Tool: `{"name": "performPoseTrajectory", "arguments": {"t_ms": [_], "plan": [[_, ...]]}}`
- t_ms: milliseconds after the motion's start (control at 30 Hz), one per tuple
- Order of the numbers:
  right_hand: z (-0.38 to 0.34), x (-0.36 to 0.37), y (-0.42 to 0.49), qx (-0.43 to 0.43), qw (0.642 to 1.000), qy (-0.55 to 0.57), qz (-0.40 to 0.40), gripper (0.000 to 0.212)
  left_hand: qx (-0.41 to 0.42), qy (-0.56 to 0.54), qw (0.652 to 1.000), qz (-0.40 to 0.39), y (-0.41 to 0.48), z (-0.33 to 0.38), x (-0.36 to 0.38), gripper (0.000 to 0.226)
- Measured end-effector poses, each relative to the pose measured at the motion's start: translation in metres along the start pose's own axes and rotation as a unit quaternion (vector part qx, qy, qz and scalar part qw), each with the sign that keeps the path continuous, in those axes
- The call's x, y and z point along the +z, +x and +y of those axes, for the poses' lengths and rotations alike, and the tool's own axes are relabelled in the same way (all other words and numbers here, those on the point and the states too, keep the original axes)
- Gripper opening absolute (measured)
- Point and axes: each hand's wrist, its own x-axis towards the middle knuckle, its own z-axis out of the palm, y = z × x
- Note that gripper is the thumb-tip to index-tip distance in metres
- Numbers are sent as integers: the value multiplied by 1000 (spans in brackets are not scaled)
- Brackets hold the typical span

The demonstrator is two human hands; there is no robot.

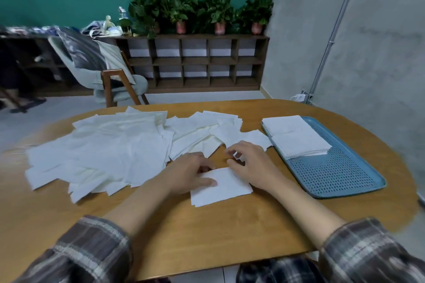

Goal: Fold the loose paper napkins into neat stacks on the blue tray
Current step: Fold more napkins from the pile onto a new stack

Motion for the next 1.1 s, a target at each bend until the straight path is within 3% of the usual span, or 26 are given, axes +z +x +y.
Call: {"name": "performPoseTrajectory", "arguments": {"t_ms": [167,300,500,667,800,900,967,1100], "plan": [[-8,19,7,-9,998,53,-44,25,-7,-135,988,73,-8,-19,9,27],[-8,18,16,-24,996,45,-77,19,-25,-228,969,88,-11,-22,12,29],[-7,21,41,-46,990,82,-106,15,-44,-247,952,175,-12,-30,14,18],[-3,33,42,-49,983,171,-52,10,-37,-260,927,269,-10,-28,11,13],[0,30,40,13,951,310,-8,15,-58,-325,884,331,-7,-20,9,13],[-2,29,41,47,921,387,18,25,-74,-344,878,323,-5,-21,13,14],[0,29,43,37,914,403,33,20,-87,-356,876,314,-4,-22,14,14],[1,26,42,0,920,390,-28,6,-102,-372,854,350,-3,-24,12,17]]}}
